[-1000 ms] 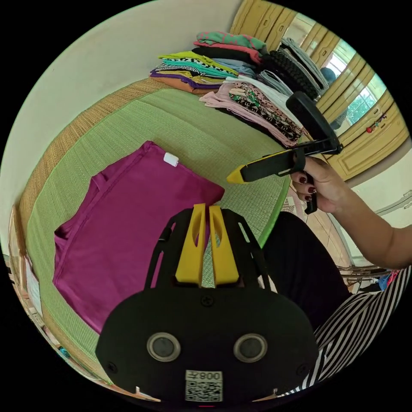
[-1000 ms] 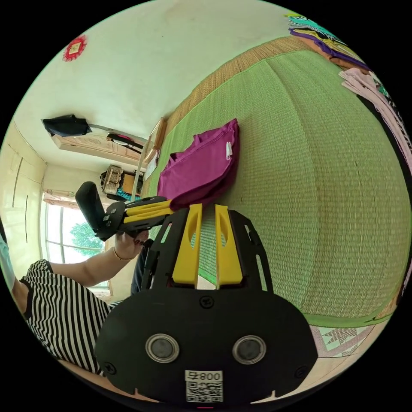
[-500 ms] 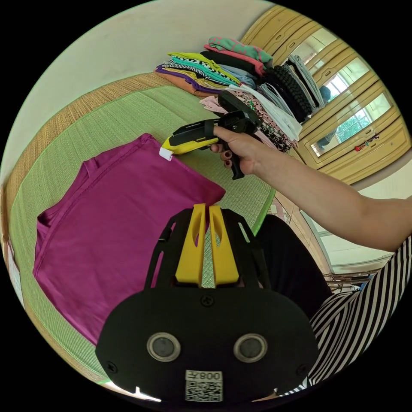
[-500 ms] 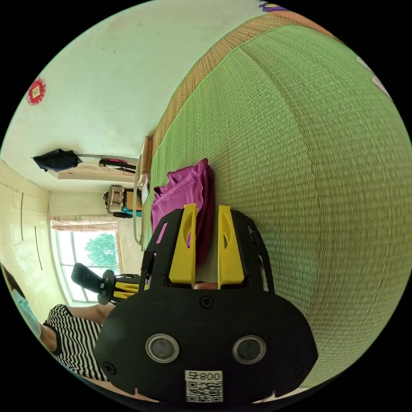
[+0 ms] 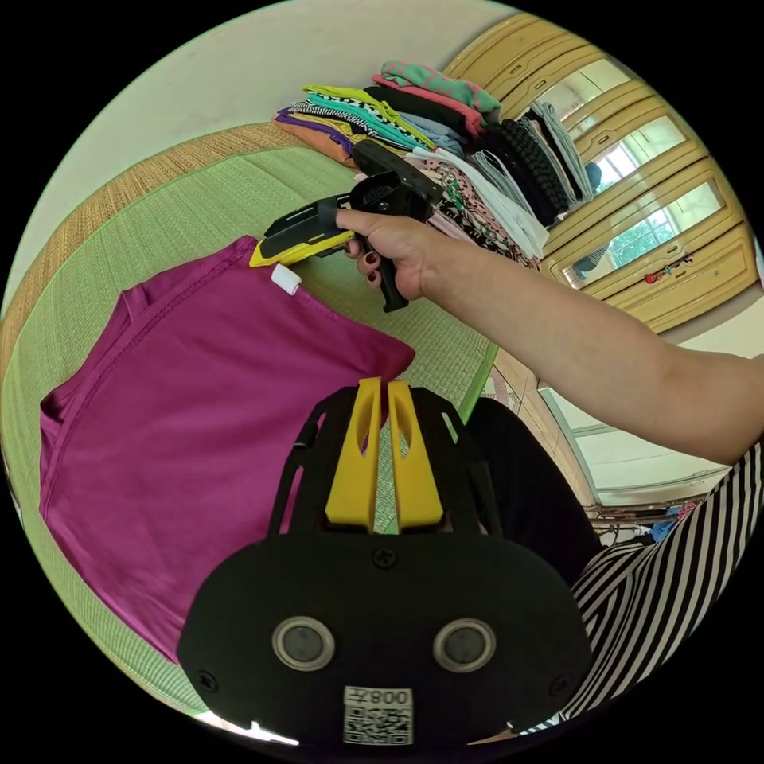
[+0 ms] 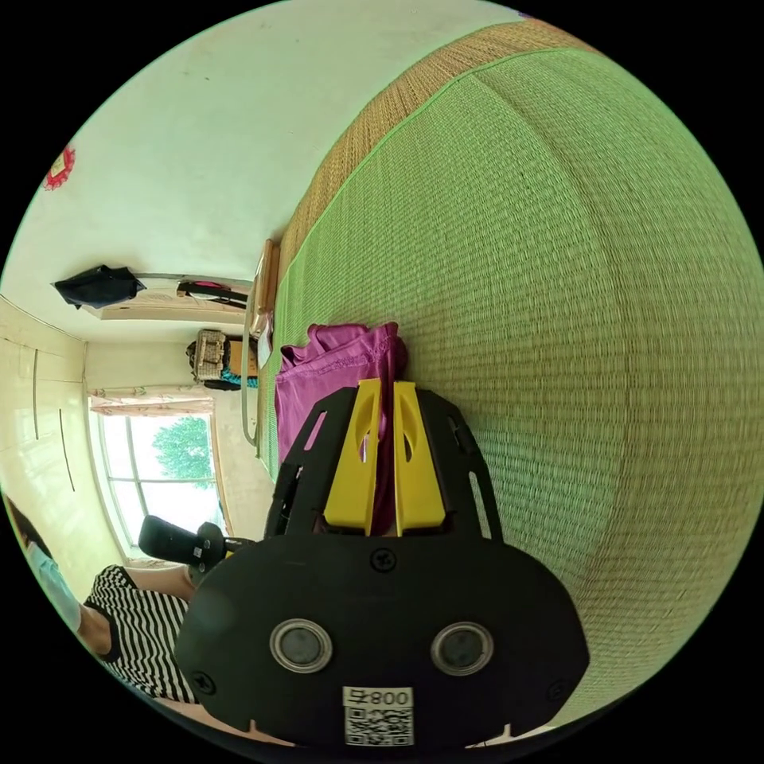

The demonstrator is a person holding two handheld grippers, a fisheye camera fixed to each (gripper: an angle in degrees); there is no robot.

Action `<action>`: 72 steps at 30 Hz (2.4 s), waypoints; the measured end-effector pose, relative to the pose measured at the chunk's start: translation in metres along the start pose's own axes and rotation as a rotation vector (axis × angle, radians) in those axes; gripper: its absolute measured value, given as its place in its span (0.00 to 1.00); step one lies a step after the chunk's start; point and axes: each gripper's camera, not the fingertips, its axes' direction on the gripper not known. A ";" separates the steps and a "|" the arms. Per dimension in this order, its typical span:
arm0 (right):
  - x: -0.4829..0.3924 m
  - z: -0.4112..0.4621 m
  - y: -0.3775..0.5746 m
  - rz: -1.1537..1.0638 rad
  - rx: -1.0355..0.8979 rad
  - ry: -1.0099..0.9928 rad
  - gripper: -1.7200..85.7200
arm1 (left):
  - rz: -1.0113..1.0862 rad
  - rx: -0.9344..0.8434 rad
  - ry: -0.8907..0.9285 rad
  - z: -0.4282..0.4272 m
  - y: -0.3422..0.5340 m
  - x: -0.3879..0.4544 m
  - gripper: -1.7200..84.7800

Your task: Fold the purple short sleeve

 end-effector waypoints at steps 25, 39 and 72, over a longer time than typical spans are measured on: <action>-0.074 0.029 0.011 -0.098 0.157 0.010 0.04 | -0.176 0.310 0.217 -0.273 0.107 -0.019 0.03; -0.155 0.263 -0.056 -0.262 -0.058 0.173 0.04 | -0.707 0.554 0.347 -0.429 0.284 -0.125 0.03; -0.014 0.499 -0.190 -0.370 -0.297 0.241 0.11 | -0.914 0.574 0.479 -0.596 0.339 -0.100 0.06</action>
